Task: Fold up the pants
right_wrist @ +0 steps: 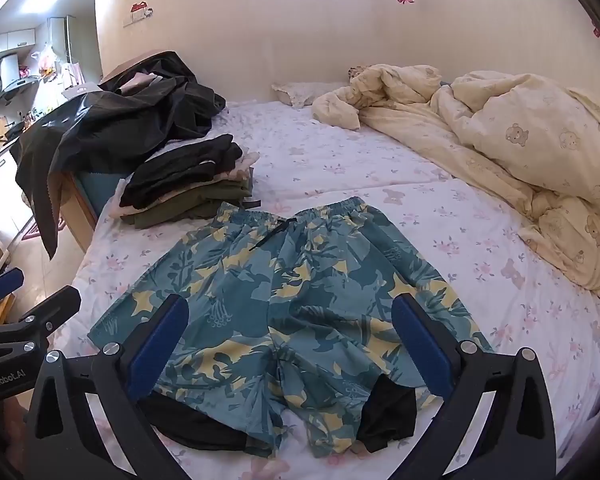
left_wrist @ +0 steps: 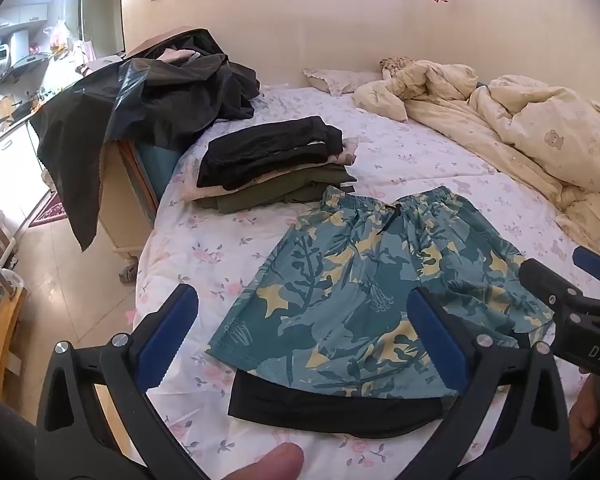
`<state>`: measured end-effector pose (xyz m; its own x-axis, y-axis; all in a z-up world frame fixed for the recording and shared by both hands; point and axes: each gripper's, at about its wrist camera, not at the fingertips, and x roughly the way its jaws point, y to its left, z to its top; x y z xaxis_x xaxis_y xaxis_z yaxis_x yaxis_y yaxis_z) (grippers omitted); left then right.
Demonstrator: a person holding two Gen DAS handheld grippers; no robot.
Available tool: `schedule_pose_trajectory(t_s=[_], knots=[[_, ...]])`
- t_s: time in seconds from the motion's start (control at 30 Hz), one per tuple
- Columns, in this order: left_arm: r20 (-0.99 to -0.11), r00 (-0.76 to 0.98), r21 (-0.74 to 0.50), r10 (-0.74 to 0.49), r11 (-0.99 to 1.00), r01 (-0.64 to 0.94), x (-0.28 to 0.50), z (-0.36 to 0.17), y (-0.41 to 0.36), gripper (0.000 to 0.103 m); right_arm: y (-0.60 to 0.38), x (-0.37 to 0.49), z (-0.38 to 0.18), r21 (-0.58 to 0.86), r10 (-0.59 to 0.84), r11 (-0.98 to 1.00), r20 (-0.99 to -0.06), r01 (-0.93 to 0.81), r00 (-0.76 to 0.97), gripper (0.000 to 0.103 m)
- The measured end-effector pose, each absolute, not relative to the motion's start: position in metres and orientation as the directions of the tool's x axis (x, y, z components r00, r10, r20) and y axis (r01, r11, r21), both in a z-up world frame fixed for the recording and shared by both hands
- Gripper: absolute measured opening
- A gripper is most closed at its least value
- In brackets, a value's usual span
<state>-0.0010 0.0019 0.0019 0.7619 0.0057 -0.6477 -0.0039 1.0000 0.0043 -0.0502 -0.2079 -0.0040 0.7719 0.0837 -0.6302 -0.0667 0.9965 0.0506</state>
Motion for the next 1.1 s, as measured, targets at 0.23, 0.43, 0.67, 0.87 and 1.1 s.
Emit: schedule_pose_trajectory(t_s=[0.23, 0.43, 0.67, 0.87, 1.1], knots=[[-0.645, 0.764, 0.008, 0.011, 1.000, -0.007, -0.0010, 0.0012, 0.0046, 0.103, -0.2069, -0.0502, -0.0048, 0.053, 0.085, 0.996, -0.630, -0.066, 0.772, 0.103], [-0.644, 0.765, 0.009, 0.012, 1.000, -0.008, 0.0013, 0.0005, 0.0044, 0.103, -0.2073, -0.0501, -0.0043, 0.054, 0.085, 0.996, -0.630, -0.066, 0.772, 0.103], [-0.641, 0.767, 0.011, 0.014, 1.000, -0.009, 0.0000, 0.0048, 0.0052, 0.103, -0.2065, -0.0485, -0.0039, 0.054, 0.085, 0.996, -0.629, -0.065, 0.772, 0.103], [-0.641, 0.768, 0.010, 0.012, 1.000, -0.008, 0.0001, 0.0056, 0.0064, 0.103, -0.2066, -0.0497, -0.0039, 0.053, 0.082, 0.997, -0.629, -0.063, 0.773, 0.103], [-0.637, 0.770, 0.014, 0.019, 1.000, -0.013, -0.0017, 0.0080, 0.0069, 0.103, -0.2073, -0.0496, -0.0046, 0.057, 0.083, 0.997, -0.632, -0.061, 0.771, 0.103]])
